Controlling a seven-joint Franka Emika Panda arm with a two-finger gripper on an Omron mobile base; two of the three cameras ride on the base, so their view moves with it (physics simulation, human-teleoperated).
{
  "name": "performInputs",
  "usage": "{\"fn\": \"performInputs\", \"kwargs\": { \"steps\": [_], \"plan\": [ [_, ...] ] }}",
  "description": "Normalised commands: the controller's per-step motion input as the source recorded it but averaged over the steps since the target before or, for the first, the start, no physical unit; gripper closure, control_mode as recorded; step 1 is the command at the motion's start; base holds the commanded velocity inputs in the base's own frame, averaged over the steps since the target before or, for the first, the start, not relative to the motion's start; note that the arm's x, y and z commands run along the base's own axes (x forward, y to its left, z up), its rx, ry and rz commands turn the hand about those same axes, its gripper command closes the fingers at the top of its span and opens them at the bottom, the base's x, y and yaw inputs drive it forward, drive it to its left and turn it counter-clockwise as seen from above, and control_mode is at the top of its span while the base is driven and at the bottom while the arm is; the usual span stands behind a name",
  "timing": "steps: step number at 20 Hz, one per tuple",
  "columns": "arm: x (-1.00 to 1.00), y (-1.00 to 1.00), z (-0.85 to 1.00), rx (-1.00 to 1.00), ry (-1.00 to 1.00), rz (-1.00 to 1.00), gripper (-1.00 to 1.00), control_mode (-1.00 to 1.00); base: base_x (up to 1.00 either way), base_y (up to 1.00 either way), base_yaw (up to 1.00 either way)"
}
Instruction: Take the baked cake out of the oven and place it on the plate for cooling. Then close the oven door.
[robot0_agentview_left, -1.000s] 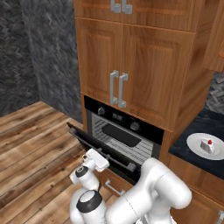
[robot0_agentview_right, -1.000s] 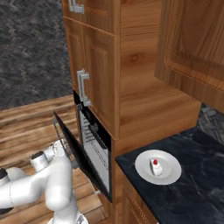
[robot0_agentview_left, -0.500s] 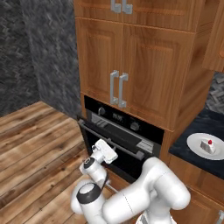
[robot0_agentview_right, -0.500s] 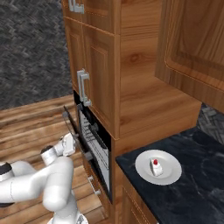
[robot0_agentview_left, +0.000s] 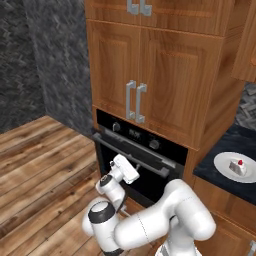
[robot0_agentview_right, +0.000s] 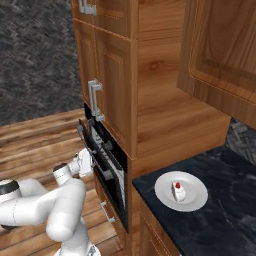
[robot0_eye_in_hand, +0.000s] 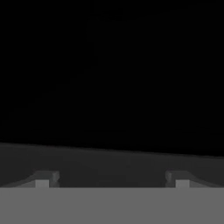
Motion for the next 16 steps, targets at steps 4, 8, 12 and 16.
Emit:
{"fn": "performInputs", "kwargs": {
  "steps": [4,8,12,16],
  "plan": [
    [0.26,-0.61,0.0,0.01,-0.29,0.06,-1.0,-1.0,0.0,0.0,0.0],
    [0.32,-0.66,0.0,0.06,-0.24,0.13,-1.0,-1.0,0.0,0.0,0.0],
    [0.37,-0.67,0.0,0.09,-0.22,0.18,-1.0,-1.0,0.0,0.0,0.0],
    [0.4,-0.72,0.0,0.11,-0.18,0.23,-1.0,-1.0,0.0,0.0,0.0]
  ]
}}
